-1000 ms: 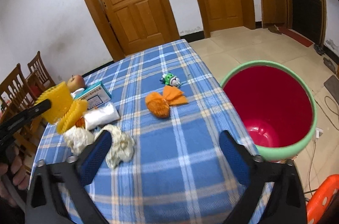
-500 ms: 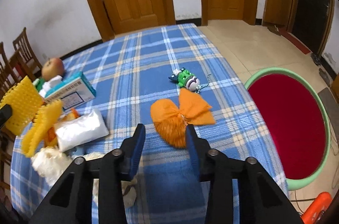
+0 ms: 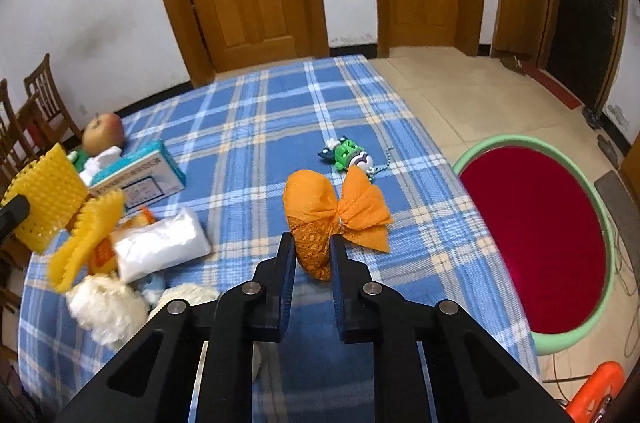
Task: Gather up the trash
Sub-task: 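Carry both items over the red bucket while the right tool opens, dropping the orange bag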
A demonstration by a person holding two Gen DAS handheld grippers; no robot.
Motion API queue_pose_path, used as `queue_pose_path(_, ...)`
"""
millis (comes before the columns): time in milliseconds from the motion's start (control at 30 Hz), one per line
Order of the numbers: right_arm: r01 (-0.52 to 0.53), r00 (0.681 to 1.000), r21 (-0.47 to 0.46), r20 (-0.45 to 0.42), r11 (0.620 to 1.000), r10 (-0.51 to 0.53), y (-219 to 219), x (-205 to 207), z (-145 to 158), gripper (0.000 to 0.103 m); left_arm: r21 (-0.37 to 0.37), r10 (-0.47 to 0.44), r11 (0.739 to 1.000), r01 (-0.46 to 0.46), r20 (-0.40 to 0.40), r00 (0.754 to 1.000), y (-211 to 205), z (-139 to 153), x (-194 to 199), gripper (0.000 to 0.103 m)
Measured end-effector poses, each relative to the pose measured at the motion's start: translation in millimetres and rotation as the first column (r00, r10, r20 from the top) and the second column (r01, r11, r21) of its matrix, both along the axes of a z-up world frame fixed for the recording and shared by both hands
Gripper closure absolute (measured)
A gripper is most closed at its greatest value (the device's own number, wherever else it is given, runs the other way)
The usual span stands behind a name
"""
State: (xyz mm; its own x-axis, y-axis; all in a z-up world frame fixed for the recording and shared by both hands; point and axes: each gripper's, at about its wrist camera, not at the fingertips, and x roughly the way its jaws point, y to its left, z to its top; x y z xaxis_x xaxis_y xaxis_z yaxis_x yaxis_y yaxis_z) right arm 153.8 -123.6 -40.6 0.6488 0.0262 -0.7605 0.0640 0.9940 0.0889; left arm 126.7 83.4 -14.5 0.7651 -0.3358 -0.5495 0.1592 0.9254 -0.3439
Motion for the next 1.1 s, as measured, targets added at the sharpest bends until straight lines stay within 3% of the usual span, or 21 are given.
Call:
queue_pose_path(367, -0.018, 0.995, 0.045, 0.099, 0.999, 0.013, -19, -50, 40, 0.086, 0.003, -0.042, 0.999, 0.042, 0.033, 0.999, -31, 33, -33, 0.093)
queue_pose_path(600, 0.006, 0.990, 0.070, 0.143, 0.998, -0.016, -40, -78, 59, 0.086, 0.004, -0.095, 0.995, 0.095, 0.011, 0.995, -62, 43, -40, 0.093)
queue_pose_path(1100, 0.117, 0.982, 0.099, 0.136, 0.988, -0.129, -114, -94, 54, 0.086, 0.047, -0.244, 0.968, 0.245, -0.023, 0.970, -164, 49, -24, 0.093)
